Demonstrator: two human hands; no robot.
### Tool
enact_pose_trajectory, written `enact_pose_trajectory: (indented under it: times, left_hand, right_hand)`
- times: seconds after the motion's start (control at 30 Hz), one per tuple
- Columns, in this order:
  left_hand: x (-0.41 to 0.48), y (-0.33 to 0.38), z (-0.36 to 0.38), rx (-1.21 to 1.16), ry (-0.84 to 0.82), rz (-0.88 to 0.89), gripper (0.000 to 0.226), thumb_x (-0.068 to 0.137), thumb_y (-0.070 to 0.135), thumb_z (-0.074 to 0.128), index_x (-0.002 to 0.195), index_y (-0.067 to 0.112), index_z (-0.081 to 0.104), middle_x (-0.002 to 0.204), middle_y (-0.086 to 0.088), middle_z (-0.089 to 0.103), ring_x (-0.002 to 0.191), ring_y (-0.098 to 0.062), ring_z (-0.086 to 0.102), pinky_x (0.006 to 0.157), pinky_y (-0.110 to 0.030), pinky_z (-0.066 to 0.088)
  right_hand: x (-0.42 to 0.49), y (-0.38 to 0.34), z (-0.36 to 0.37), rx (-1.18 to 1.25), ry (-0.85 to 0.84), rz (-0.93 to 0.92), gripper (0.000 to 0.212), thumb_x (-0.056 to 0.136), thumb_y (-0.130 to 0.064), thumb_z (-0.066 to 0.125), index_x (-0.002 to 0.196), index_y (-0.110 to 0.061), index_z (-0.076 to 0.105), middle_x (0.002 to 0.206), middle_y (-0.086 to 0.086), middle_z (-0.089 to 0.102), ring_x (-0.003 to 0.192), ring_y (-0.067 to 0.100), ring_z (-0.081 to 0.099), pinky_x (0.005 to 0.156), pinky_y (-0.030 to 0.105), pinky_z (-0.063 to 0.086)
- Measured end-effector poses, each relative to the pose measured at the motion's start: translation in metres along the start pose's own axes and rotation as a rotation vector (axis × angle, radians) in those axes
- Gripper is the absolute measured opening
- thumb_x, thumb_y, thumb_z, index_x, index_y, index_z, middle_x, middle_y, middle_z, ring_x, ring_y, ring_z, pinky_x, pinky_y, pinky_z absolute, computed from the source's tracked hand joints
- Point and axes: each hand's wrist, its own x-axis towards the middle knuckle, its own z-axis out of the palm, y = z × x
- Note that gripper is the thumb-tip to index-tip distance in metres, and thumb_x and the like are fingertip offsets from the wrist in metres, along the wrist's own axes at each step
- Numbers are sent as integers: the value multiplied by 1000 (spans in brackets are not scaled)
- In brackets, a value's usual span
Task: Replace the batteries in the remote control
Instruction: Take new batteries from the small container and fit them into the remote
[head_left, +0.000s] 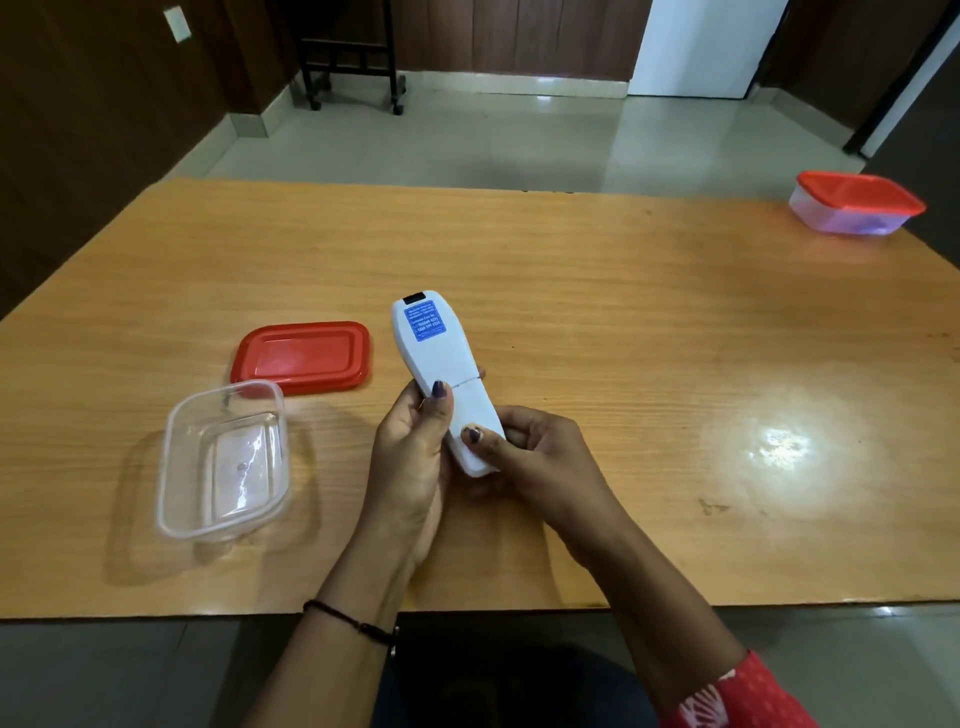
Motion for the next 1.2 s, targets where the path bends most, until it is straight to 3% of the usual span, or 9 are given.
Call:
enact_pose_trajectory:
  times: [0.2,0.37,0.5,0.63,0.77,0.93,1.0,1.1,1.2]
  left_hand:
    - [2,5,-6,17,-52,-17,39,79,25,58,116,12,59,114,-12,67,95,-19,66,80,-29,56]
    - [4,8,-9,38,5,-18,27,86,19,56,111,11,62,112,-13,70,98,-20,68,85,-37,54]
    - [5,6,-11,68,13,-25,22,94,18,49,110,11,62,107,-9,73,93,-16,70,66,-30,57]
    - [3,6,-12,117,-36,-12,23,94,25,47,110,17,61,110,-6,72,101,-14,69,78,-29,57]
    - [2,6,-13,122,-77,-18,30,92,26,47,118,17,57,121,-7,68,113,-15,63,88,-30,54]
    - [5,1,-11,207,-41,-6,42,84,33,56,122,14,59,111,-7,71,97,-18,68,77,-33,56]
    - [6,-1,-9,258,-58,4,48,81,36,59,125,16,58,108,-4,72,97,-19,68,80,-34,53]
    - [7,-5,-4,285,-123,-4,50,86,27,58,135,21,50,120,-1,68,110,-18,65,92,-34,51]
    - [7,-12,4,307,-179,-9,46,93,14,51,138,22,45,118,4,69,108,-12,65,88,-26,53]
  right_hand:
    - [3,-1,11,71,88,-32,24,86,-19,66,104,-3,68,83,13,74,67,14,66,55,25,51]
    - [0,-3,-1,161,-92,42,29,88,-11,63,116,-5,63,102,15,73,88,21,66,82,38,52]
    - [-2,0,6,219,-70,50,30,87,-2,62,117,-3,62,103,18,72,86,29,62,76,34,52]
    - [-4,1,16,226,23,26,24,88,-2,61,112,-3,65,97,15,74,80,19,69,62,22,53]
    - [-4,0,14,217,25,30,24,88,-4,61,112,-5,65,98,13,74,84,20,70,62,23,54]
    - [-2,0,4,243,3,94,25,87,-5,64,112,-5,64,100,16,73,89,25,65,69,28,52]
    - [-2,-2,-2,221,35,85,27,86,-8,65,113,-7,64,100,15,74,89,26,64,70,28,49]
    - [-1,-4,-12,211,108,64,29,86,-14,65,114,-9,64,99,11,75,91,25,67,64,26,45]
    - [-2,-2,-19,216,206,46,29,84,-21,68,111,-10,66,95,10,75,91,23,69,66,30,49]
